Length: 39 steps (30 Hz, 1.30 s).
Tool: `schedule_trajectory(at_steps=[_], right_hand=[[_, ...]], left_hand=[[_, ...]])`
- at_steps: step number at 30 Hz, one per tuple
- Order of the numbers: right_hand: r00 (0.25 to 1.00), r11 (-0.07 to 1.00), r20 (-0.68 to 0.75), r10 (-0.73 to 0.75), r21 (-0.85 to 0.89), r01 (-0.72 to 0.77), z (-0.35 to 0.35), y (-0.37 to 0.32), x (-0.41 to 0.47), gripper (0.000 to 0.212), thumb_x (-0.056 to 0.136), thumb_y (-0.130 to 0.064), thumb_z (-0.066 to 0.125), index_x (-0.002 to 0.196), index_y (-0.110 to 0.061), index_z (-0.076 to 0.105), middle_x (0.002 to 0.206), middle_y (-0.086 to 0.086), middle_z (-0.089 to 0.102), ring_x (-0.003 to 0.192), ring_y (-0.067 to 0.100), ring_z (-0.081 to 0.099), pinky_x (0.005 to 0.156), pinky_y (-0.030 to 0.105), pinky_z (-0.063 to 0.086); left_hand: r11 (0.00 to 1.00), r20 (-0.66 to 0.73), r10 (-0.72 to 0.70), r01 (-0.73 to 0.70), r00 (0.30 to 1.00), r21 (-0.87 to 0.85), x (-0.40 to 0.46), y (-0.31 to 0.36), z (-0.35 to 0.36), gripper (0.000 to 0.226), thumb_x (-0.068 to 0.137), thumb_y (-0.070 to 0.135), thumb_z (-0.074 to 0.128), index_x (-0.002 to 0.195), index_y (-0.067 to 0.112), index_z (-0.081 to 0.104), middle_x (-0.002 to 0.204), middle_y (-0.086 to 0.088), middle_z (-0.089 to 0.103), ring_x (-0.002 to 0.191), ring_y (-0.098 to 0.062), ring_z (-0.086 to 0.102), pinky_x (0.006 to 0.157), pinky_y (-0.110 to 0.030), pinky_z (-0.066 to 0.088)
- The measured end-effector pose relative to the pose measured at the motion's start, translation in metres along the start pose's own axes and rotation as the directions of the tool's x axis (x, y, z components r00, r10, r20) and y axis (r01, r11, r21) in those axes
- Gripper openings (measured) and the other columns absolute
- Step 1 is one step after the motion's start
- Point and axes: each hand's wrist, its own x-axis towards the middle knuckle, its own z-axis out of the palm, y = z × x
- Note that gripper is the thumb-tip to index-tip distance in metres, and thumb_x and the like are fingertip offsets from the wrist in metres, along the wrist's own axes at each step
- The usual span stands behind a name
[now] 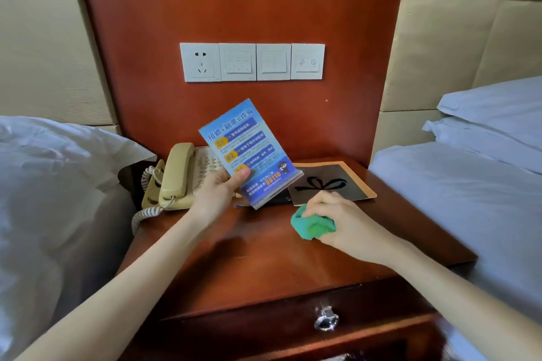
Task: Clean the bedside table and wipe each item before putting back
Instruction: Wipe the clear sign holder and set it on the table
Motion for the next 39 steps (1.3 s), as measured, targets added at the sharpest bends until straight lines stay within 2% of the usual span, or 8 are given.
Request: schedule_trajectory(at_steps=[4, 7, 14, 17, 22, 26, 31, 39], right_hand=[[0.974, 0.976, 0.15, 0.172, 0.105, -0.189, -0.02, 0.023, -0.005, 0.066, 0.073, -0.044, 0.075, 0.133, -0.035, 0.048, 0.128, -0.022, 0.044, 0.123, 0.001, 0.037, 0.1, 0.019, 0.033], [0.963, 0.969, 0.257, 0.084, 0.202, -0.139, -0.028, 0.023, -0.003, 0.046, 0.068, -0.048, 0.076, 0.111, -0.044, 0.061, 0.122, -0.03, 0.048, 0.119, -0.008, 0.041, 0.101, 0.019, 0.034], [0.962, 0.826, -0.13, 0.239, 0.548, -0.131, -0.056, 0.042, 0.036, 0.011, 0.088, -0.023, 0.066, 0.097, -0.021, 0.073, 0.099, -0.006, 0.072, 0.1, 0.008, 0.065, 0.082, 0.011, 0.048], [0.89, 0.823, -0.261, 0.375, 0.535, -0.19, -0.061, 0.06, 0.068, 0.022, 0.089, -0.017, 0.065, 0.11, -0.02, 0.066, 0.108, -0.001, 0.068, 0.102, 0.016, 0.062, 0.093, 0.03, 0.049], [0.902, 0.788, -0.199, 0.384, 0.58, -0.207, -0.054, 0.084, 0.102, 0.048, 0.092, -0.011, 0.057, 0.136, -0.025, 0.046, 0.128, -0.005, 0.056, 0.11, 0.014, 0.058, 0.096, 0.033, 0.047], [0.896, 0.778, -0.209, 0.392, 0.596, -0.202, -0.033, 0.099, 0.121, 0.036, 0.097, -0.014, 0.047, 0.13, -0.028, 0.052, 0.128, -0.005, 0.06, 0.113, 0.014, 0.055, 0.1, 0.035, 0.043], [0.753, 0.825, -0.437, 0.492, 0.511, -0.243, -0.022, 0.117, 0.145, 0.026, 0.095, -0.017, 0.053, 0.118, -0.017, 0.063, 0.117, 0.001, 0.065, 0.096, 0.014, 0.055, 0.079, 0.024, 0.038], [0.724, 0.869, -0.501, 0.475, 0.396, -0.297, 0.001, 0.13, 0.179, 0.023, 0.095, -0.017, 0.056, 0.114, -0.01, 0.066, 0.115, 0.007, 0.067, 0.105, 0.023, 0.055, 0.08, 0.026, 0.04]], left_hand=[[0.985, -0.014, 0.071, -0.068, 0.997, 0.156, 0.016, 0.002, 0.01, 0.015, 0.097, 0.02, 0.055, 0.094, 0.024, 0.069, 0.084, 0.011, 0.075, 0.07, -0.006, 0.07, 0.055, -0.02, 0.054], [0.971, -0.011, 0.088, -0.083, 0.996, 0.225, 0.032, 0.002, 0.014, 0.013, 0.096, 0.02, 0.056, 0.096, 0.025, 0.067, 0.089, 0.012, 0.074, 0.071, -0.001, 0.069, 0.055, -0.016, 0.052], [0.868, 0.044, 0.151, -0.154, 0.987, 0.472, 0.075, 0.014, 0.033, 0.017, 0.096, 0.024, 0.058, 0.109, 0.017, 0.066, 0.101, 0.002, 0.071, 0.08, -0.003, 0.069, 0.062, -0.02, 0.055], [0.798, 0.061, 0.179, -0.182, 0.982, 0.574, 0.101, 0.019, 0.044, 0.024, 0.095, 0.025, 0.059, 0.112, 0.011, 0.067, 0.108, -0.004, 0.071, 0.088, -0.018, 0.068, 0.077, -0.037, 0.058], [0.741, 0.095, 0.249, -0.253, 0.964, 0.623, 0.136, 0.017, 0.072, 0.02, 0.097, 0.017, 0.055, 0.113, 0.009, 0.064, 0.111, -0.003, 0.067, 0.095, -0.015, 0.062, 0.083, -0.035, 0.056], [0.72, 0.149, 0.273, -0.305, 0.95, 0.624, 0.153, 0.001, 0.086, 0.025, 0.095, 0.005, 0.05, 0.116, 0.012, 0.063, 0.109, 0.002, 0.066, 0.1, -0.015, 0.061, 0.085, -0.03, 0.054], [0.741, 0.17, 0.258, -0.308, 0.951, 0.597, 0.171, -0.018, 0.087, 0.03, 0.095, 0.0, 0.047, 0.117, 0.012, 0.064, 0.11, 0.002, 0.065, 0.107, -0.016, 0.061, 0.09, -0.026, 0.051], [0.707, 0.011, 0.237, -0.18, 0.972, 0.684, 0.19, -0.046, 0.068, 0.022, 0.096, 0.01, 0.055, 0.113, 0.01, 0.069, 0.109, -0.003, 0.07, 0.092, -0.013, 0.063, 0.078, -0.019, 0.047]])
